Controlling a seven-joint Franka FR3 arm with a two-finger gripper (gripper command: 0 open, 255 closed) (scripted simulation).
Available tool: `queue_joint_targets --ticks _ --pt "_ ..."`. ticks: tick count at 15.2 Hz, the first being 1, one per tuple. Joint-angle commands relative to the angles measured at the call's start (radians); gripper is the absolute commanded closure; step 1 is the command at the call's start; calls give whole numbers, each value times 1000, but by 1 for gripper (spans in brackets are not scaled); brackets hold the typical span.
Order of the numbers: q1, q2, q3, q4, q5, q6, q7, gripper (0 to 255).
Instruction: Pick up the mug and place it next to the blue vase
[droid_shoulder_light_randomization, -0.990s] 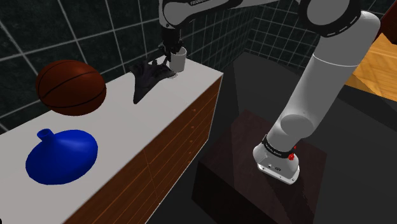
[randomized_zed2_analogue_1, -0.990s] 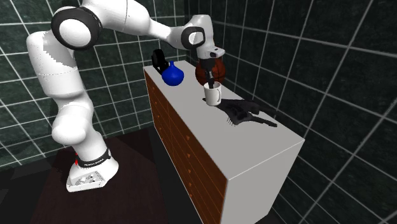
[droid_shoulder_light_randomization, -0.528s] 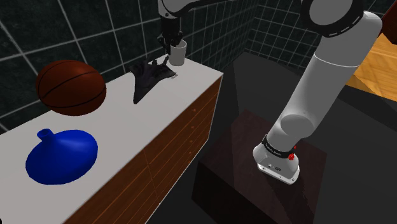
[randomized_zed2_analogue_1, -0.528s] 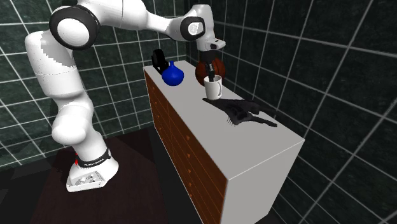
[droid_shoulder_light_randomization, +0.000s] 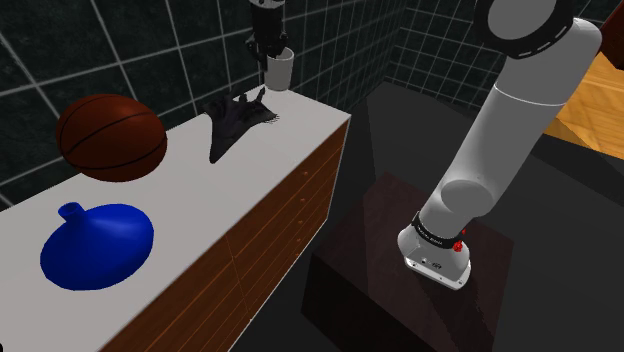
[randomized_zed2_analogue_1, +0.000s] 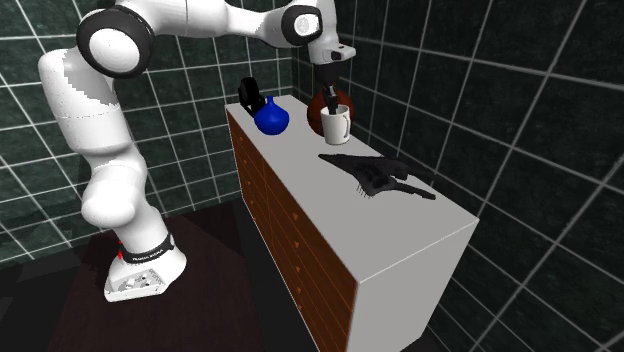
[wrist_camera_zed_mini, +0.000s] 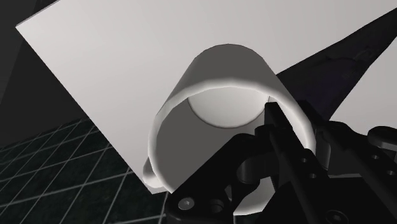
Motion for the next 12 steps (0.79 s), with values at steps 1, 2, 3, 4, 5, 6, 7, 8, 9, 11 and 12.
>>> queue_joint_targets --ticks 1,2,3,4,5,6,7,8,9,11,12 --pt "0 1 0 27 1 -26 -3 255" --pt "1 2 0 42 1 -40 -5 255" --pt "1 3 1 57 1 -54 -6 255" --pt "1 5 1 73 1 -68 -7 255" --pt "2 7 1 89 1 -82 -9 255" --pt "2 9 1 105 1 -96 -10 255" --pt "3 11 2 122 1 -110 -11 255" --pt "3 14 2 139 1 -124 -13 255" --pt "3 16 2 149 1 -132 -13 255" --pt "27 -3 22 125 -2 -134 30 255" --pt "39 -12 32 116 -4 -135 53 255"
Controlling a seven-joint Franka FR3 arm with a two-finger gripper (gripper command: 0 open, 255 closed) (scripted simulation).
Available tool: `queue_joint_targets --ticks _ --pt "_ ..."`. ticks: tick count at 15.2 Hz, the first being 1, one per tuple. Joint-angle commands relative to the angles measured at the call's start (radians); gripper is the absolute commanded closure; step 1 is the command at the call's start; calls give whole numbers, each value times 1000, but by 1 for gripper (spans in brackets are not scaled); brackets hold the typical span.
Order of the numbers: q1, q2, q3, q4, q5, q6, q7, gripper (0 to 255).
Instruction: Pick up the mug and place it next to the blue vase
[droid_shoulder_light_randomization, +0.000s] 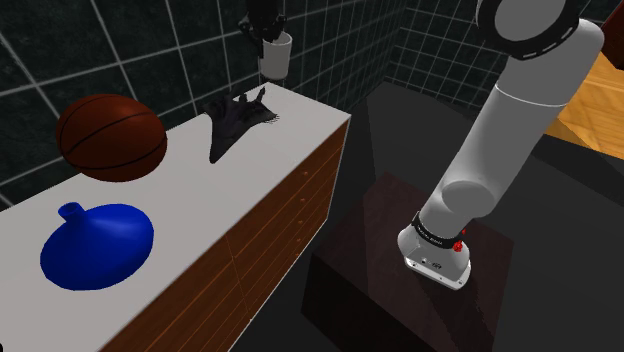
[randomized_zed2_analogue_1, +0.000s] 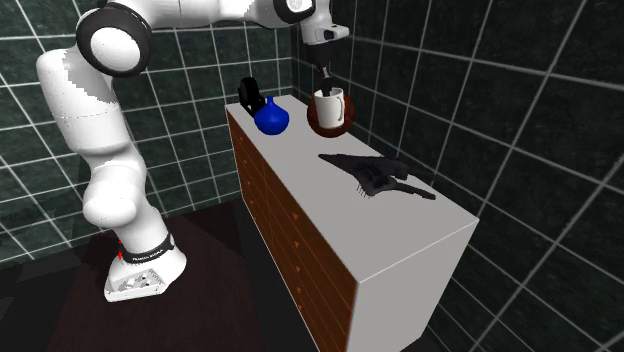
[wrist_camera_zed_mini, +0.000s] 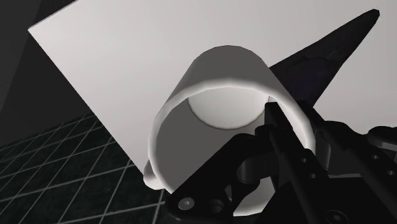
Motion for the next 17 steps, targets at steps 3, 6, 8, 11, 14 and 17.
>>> queue_joint_targets --ticks 3,6,8,11,14,17 --pt "47 -19 41 -15 -8 -16 89 255" --pt "83 -28 73 -24 -13 -26 157 255" --pt "108 -28 96 -23 -18 -35 204 255" --pt "145 -21 130 -12 -27 -50 275 255" --pt "185 -4 164 11 -39 -68 347 255" --pt "228 24 198 46 -55 -90 420 255"
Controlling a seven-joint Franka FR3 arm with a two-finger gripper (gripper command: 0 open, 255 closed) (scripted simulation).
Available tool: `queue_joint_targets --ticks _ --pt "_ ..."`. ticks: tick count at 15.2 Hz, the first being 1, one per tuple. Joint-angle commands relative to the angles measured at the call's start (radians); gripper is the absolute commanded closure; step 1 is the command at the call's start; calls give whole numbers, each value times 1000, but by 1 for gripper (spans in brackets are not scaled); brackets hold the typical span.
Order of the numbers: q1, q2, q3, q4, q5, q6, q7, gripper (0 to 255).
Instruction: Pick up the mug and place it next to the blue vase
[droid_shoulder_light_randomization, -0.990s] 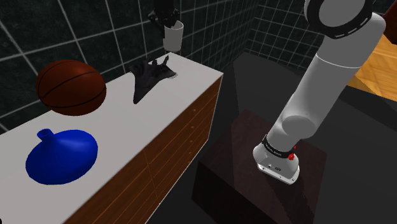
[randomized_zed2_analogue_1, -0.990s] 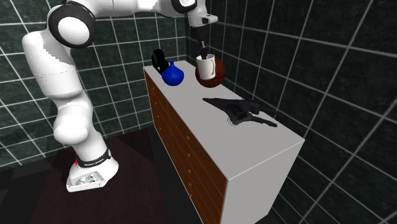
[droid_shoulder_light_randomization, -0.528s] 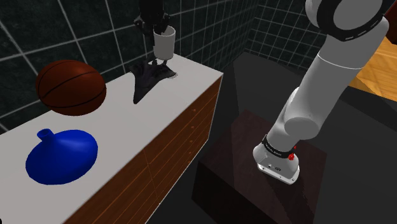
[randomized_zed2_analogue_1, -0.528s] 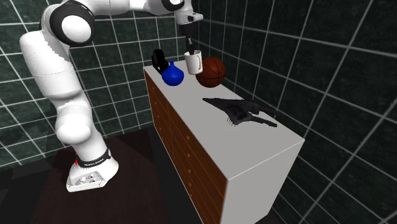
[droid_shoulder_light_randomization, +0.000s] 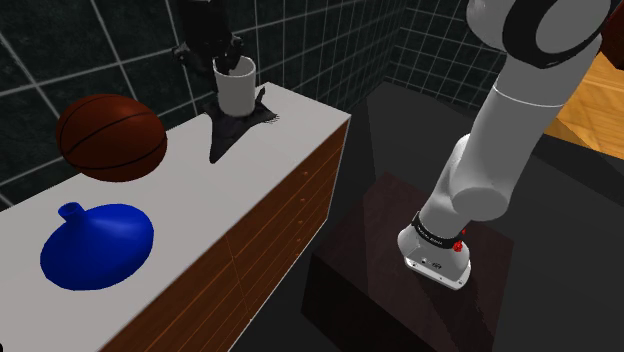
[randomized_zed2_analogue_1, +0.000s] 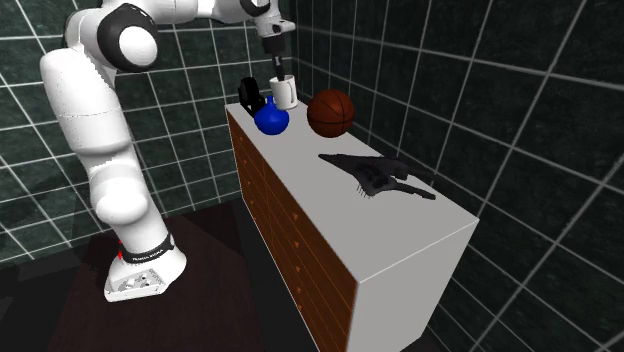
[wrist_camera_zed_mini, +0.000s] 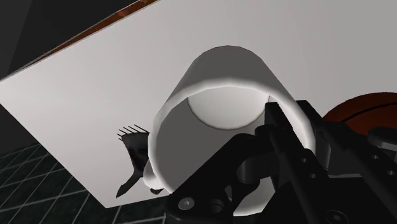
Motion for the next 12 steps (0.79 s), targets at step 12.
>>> queue_joint_targets --ticks 12 --pt "242 238 119 312 -126 -156 310 255"
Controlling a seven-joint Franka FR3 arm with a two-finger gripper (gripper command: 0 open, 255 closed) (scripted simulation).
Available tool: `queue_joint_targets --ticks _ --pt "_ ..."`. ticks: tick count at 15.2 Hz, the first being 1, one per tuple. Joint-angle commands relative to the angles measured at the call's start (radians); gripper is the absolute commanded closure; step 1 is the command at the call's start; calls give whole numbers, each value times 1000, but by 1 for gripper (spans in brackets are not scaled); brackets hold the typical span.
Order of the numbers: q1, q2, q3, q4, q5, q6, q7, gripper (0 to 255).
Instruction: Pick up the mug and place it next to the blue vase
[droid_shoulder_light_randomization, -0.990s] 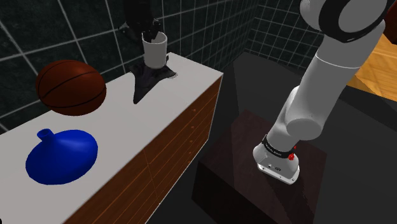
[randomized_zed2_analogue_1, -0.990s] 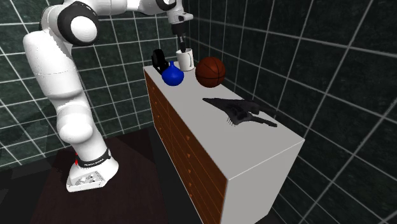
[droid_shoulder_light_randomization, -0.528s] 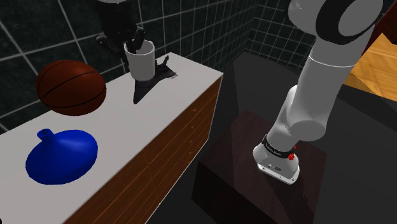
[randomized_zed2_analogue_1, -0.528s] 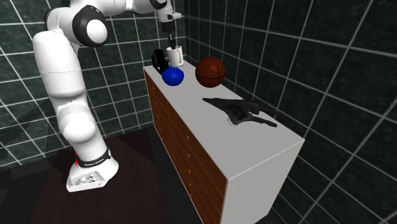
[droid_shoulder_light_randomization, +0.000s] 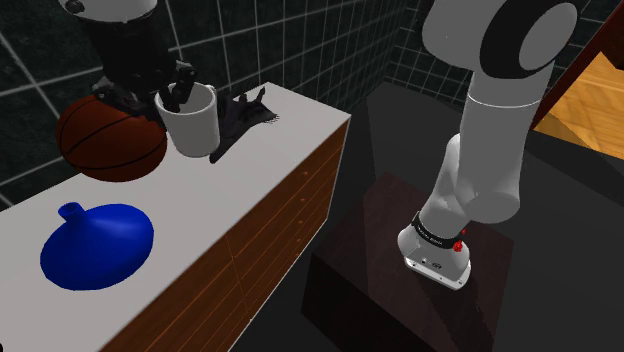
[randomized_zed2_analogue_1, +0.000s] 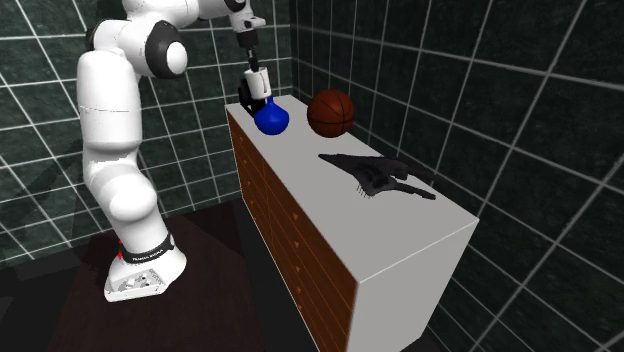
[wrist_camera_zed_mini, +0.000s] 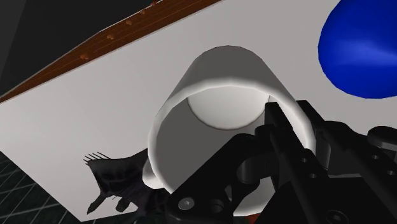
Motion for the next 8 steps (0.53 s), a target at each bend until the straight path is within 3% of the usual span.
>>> queue_joint_targets --ticks 1,3,8 --pt "51 61 11 82 -31 -36 44 255" --pt "114 129 18 181 -65 -80 86 255" --pt "87 96 18 62 -48 6 98 255"
